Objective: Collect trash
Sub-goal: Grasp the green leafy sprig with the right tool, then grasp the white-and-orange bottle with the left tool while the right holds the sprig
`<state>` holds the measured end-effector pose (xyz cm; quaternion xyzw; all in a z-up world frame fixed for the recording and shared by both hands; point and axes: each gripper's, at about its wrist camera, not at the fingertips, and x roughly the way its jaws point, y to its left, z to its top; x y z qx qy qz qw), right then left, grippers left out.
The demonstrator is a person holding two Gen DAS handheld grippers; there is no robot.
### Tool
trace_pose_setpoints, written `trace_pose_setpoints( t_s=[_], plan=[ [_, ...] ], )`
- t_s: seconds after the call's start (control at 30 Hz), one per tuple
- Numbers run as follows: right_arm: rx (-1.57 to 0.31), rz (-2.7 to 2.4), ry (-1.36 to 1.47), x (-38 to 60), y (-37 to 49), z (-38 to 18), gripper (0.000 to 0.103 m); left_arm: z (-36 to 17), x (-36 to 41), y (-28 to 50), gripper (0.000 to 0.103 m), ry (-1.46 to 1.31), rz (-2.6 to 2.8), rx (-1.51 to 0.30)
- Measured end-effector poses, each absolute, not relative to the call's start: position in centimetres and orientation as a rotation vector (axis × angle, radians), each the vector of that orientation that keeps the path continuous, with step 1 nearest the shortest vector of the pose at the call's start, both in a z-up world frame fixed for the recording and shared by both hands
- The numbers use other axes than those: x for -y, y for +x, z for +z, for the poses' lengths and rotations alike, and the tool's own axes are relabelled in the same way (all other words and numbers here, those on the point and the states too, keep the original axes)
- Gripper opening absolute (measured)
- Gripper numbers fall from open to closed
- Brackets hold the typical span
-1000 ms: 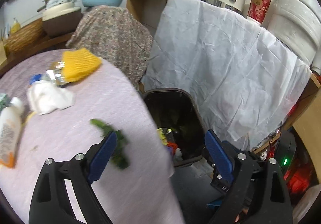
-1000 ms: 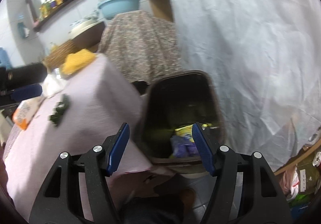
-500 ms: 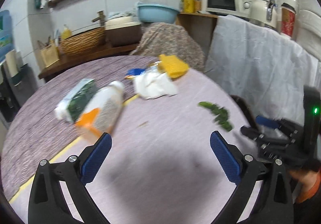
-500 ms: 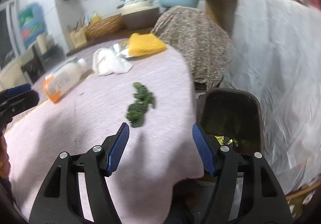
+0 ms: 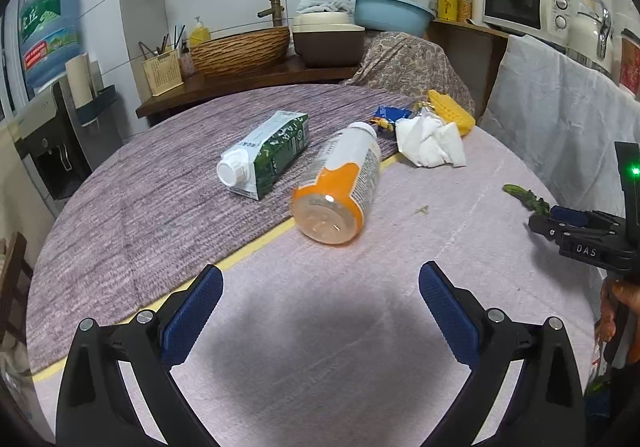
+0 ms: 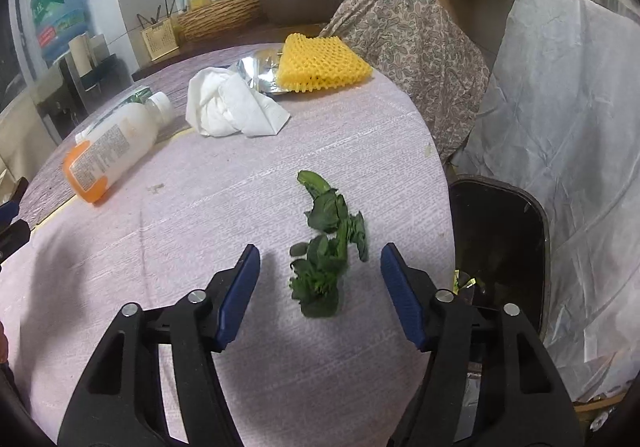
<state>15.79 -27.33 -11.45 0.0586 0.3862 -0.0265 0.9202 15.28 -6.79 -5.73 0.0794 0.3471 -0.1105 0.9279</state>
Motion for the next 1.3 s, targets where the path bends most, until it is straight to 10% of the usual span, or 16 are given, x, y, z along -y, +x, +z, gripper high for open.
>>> trace_pose_setpoints(
  t_s=[0.1,0.27,0.73,0.97,1.3],
  plan=[
    [-0.792,-0.075,0.098,27.1,16.1,-11.4,0.026,-5.4,6.9,16.5,0.097,0.198,-0.227,-0.713],
    [-0.789,-0.052,0.084,26.8,15.5,-11.4,0.016,-4.8,7.7,19.3,0.097,0.261,-0.243,-0.731],
    [-0.748,-0.032,0.076,25.9,13.7,-10.9,0.014,-5.8,12.2,27.0,0.097,0.382,-0.337,-0.943],
    [-0.738,-0.019,0.079,25.6,13.4,-10.7,0.014,-7.1,12.3,27.9,0.063,0.37,-0.332,-1.03],
    [-0.708,-0.007,0.099,25.8,12.6,-10.4,0.014,-6.4,10.2,24.7,0.062,0.225,-0.367,-0.965]
  ],
)
